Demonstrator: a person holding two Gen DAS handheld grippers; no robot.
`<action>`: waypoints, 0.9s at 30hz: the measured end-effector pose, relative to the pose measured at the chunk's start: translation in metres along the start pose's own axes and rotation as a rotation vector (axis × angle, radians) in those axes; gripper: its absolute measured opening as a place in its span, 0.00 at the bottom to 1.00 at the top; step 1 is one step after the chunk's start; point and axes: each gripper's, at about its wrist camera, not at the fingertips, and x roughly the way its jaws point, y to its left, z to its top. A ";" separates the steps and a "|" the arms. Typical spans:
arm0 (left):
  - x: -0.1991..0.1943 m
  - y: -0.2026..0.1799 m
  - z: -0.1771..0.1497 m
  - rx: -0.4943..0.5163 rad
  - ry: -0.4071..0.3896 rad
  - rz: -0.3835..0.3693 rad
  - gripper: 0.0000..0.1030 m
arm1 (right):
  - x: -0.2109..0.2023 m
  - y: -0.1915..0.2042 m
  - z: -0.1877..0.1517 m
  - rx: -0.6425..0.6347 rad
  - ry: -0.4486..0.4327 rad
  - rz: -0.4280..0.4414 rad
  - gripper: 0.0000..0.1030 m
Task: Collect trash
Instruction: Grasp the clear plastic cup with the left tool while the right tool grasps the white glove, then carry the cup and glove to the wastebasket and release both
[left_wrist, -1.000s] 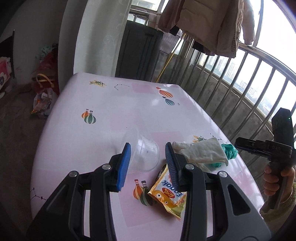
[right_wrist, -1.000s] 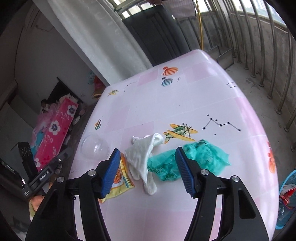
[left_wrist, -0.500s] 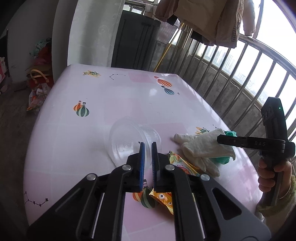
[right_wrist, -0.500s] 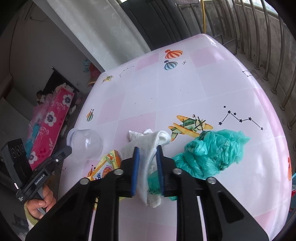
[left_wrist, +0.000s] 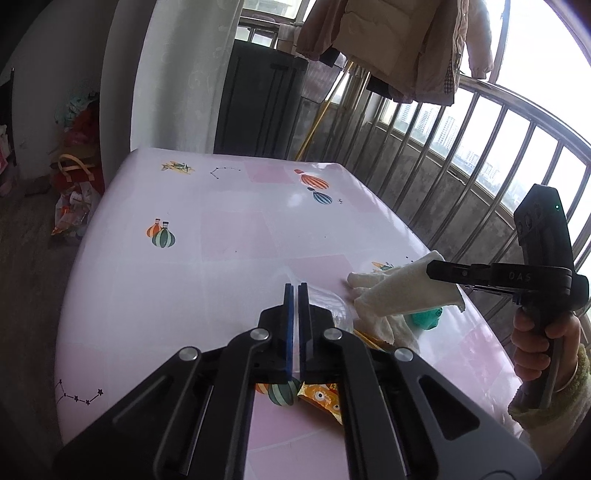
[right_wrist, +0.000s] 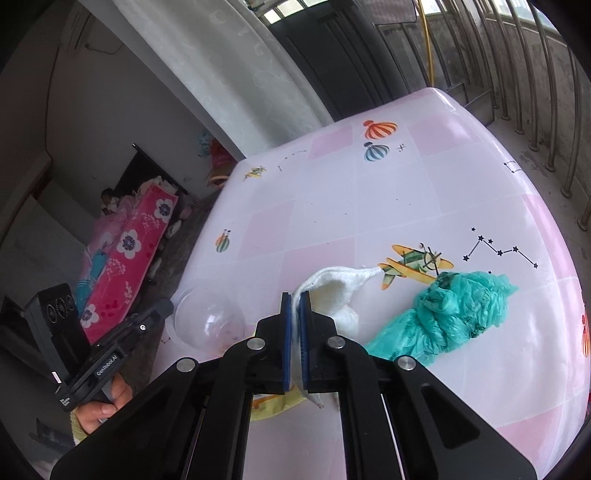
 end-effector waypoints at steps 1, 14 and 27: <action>-0.003 -0.001 0.000 0.000 -0.006 0.001 0.00 | -0.003 0.002 0.000 -0.002 -0.007 0.006 0.04; -0.054 -0.018 0.008 0.012 -0.096 0.003 0.00 | -0.048 0.022 0.000 -0.021 -0.099 0.082 0.04; -0.111 -0.075 0.009 0.100 -0.162 -0.052 0.00 | -0.129 0.034 -0.017 -0.046 -0.237 0.124 0.04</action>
